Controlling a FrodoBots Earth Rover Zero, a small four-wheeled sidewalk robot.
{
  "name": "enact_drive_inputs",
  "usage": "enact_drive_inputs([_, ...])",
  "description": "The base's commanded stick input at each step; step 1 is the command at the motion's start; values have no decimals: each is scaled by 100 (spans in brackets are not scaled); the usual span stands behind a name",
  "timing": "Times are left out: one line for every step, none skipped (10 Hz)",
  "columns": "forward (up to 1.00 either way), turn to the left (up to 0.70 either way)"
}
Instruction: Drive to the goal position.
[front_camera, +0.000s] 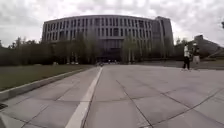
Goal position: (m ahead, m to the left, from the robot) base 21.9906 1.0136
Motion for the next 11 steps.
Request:
enact_drive_inputs([70, 0])
enact_drive_inputs([70, 0])
enact_drive_inputs([70, 0])
enact_drive_inputs([70, 0])
enact_drive_inputs([70, 0])
enact_drive_inputs([70, 0])
enact_drive_inputs([70, 0])
enact_drive_inputs([70, 0])
enact_drive_inputs([70, 0])
enact_drive_inputs([70, 0])
enact_drive_inputs([70, 0])
